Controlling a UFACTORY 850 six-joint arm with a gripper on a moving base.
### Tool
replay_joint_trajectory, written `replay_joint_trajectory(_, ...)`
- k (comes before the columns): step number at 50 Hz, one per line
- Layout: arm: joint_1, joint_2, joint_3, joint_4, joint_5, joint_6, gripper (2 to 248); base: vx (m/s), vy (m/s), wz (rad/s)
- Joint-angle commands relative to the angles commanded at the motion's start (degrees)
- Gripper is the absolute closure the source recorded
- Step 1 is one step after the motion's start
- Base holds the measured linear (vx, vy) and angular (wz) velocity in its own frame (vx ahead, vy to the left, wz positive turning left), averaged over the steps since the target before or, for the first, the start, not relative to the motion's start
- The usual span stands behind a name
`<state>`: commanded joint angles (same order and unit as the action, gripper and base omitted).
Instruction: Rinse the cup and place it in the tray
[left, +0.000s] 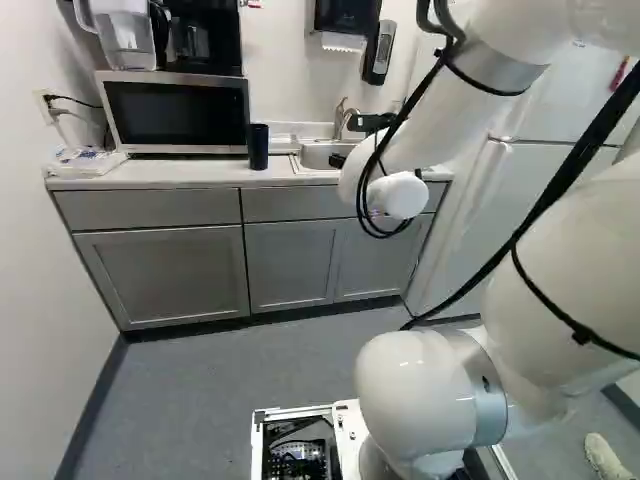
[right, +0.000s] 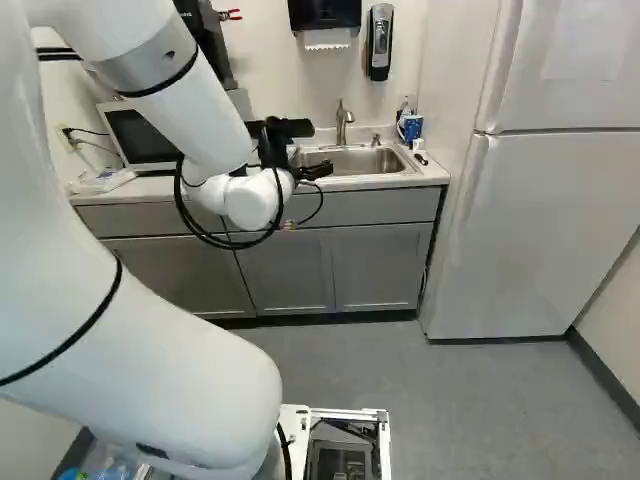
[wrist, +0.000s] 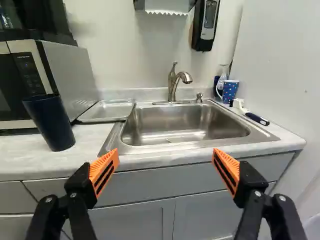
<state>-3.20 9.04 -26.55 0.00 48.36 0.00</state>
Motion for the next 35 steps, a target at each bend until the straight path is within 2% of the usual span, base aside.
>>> replay_joint_trajectory(35,0.2,-1.6,-6.0,0.0,-4.3,0.0,3,0.0,0.0,0.0)
